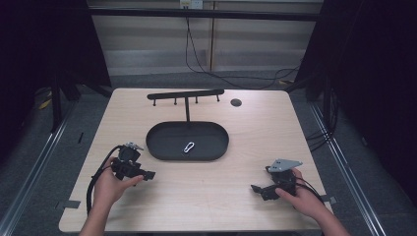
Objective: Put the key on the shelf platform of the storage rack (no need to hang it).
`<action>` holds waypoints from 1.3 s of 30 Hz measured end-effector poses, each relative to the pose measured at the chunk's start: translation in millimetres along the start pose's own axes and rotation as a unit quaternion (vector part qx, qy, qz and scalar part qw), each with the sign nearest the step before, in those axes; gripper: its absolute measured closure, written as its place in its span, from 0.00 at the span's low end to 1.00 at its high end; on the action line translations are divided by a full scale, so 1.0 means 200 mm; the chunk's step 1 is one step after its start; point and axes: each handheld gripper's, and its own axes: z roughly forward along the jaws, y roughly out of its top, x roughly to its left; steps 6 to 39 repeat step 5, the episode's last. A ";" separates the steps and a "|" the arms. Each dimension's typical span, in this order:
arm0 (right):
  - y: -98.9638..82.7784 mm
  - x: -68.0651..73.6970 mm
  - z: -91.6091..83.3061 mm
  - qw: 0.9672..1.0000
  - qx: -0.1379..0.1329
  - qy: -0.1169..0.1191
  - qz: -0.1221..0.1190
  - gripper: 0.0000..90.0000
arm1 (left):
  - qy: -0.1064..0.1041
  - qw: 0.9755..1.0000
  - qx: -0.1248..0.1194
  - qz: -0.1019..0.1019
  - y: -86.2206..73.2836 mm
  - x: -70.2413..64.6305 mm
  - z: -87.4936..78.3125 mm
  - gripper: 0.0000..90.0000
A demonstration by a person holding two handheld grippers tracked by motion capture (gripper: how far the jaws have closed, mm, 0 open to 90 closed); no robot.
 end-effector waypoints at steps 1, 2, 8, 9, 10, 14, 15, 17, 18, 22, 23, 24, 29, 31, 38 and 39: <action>0.00 0.00 0.00 1.000 0.000 0.000 0.000 0.08 | 0.003 1.000 0.004 0.003 0.00 0.00 0.01 0.32; 0.00 0.00 0.00 1.000 0.000 0.000 0.000 0.08 | 0.003 1.000 0.004 0.003 0.00 0.00 0.01 0.32; 0.00 0.00 0.00 1.000 0.000 0.000 0.000 0.08 | 0.003 1.000 0.005 0.005 0.00 -0.01 0.01 0.32; 0.00 0.00 0.00 1.000 0.000 0.000 0.000 0.08 | 0.003 1.000 0.005 0.005 0.00 -0.01 0.01 0.32; 0.00 0.00 0.00 1.000 0.000 0.000 0.000 0.08 | 0.003 1.000 0.005 0.005 0.00 -0.01 0.01 0.32; 0.00 0.00 0.00 1.000 0.000 0.000 0.000 0.08 | 0.003 1.000 0.005 0.005 0.00 -0.01 0.01 0.32; 0.00 0.00 0.00 1.000 0.000 0.000 0.000 0.08 | 0.003 1.000 0.005 0.005 0.00 -0.01 0.01 0.32; 0.00 0.00 0.00 1.000 0.000 0.000 0.000 0.08 | 0.003 1.000 0.005 0.005 0.00 -0.01 0.01 0.32; 0.00 0.00 0.00 1.000 0.000 0.000 0.000 0.08 | 0.003 1.000 0.005 0.005 0.00 -0.01 0.01 0.32; 0.00 0.00 0.00 1.000 0.000 0.000 0.000 0.08 | 0.003 1.000 0.005 0.005 0.00 -0.01 0.01 0.32; 0.00 0.00 0.00 1.000 0.000 0.000 0.000 0.08 | 0.003 1.000 0.005 0.005 0.00 -0.01 0.01 0.32; 0.00 0.00 0.00 1.000 0.000 0.000 0.000 0.08 | 0.003 1.000 0.005 0.005 0.00 -0.01 0.01 0.32; 0.00 0.00 0.00 1.000 0.000 0.000 0.000 0.08 | 0.003 1.000 0.005 0.005 0.00 -0.01 0.01 0.32; 0.00 0.00 0.00 1.000 0.000 0.000 0.000 0.08 | 0.003 1.000 0.005 0.005 0.00 -0.01 0.01 0.32; 0.00 0.00 0.00 1.000 0.000 0.000 0.000 0.08 | 0.003 1.000 0.005 0.005 0.00 -0.01 0.01 0.32; 0.00 0.00 0.00 1.000 0.000 0.000 0.000 0.08 | 0.003 1.000 0.005 0.005 0.00 -0.01 0.01 0.32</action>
